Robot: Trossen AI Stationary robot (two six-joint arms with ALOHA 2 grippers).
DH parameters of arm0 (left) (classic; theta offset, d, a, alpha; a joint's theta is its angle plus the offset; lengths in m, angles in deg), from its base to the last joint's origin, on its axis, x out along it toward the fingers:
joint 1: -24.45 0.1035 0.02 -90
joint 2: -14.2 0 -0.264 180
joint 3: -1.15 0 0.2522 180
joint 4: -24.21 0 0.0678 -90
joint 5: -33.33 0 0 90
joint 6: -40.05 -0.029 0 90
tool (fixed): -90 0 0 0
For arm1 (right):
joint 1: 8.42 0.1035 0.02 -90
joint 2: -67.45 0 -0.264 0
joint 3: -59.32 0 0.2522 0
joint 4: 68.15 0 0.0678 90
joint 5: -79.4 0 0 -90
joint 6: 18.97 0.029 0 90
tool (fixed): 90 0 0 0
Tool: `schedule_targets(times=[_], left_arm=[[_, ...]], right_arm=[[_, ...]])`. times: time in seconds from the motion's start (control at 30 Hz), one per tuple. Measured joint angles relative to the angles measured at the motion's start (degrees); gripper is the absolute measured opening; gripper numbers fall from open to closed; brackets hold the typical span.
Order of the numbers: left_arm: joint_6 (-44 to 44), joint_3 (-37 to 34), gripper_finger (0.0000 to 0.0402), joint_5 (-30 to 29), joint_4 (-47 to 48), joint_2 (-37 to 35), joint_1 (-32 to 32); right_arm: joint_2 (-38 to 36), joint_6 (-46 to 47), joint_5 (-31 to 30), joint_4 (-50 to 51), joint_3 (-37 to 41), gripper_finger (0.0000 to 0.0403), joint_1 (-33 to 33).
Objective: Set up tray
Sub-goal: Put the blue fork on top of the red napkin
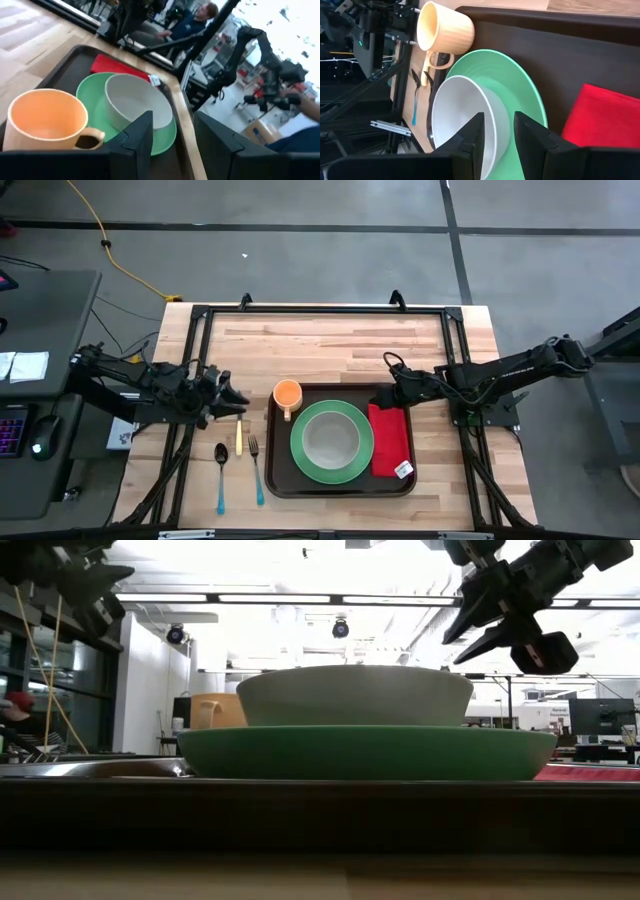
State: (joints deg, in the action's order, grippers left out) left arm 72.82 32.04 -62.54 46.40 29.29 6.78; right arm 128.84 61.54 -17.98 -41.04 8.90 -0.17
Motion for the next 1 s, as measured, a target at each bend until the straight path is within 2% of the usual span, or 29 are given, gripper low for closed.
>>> schedule_targets(times=[0.3, 0.57, 0.8, 1.0], left_arm=[[7.3, 0.7, 0.0172, -1.3, -0.1, 6.7, 0.0], [9.2, 7.8, 0.0172, 0.5, 1.4, 16.1, 0.0], [12.6, 17.2, 0.0172, 4.2, 12.3, 25.2, 0.0], [16.2, 25.4, 0.0172, 6.3, 23.4, 32.8, 0.0]], right_arm=[[0.0, 0.0, 0.2, -1.1, 0.0, 0.0083, 0.0], [0.0, -0.1, 0.4, -1.1, 0.0, 0.0083, 0.0], [0.0, -0.2, 1.5, -1.1, 0.0, 0.0083, 0.0], [0.0, -5.6, 1.0, -1.2, 0.0, 0.0083, 0.0]])
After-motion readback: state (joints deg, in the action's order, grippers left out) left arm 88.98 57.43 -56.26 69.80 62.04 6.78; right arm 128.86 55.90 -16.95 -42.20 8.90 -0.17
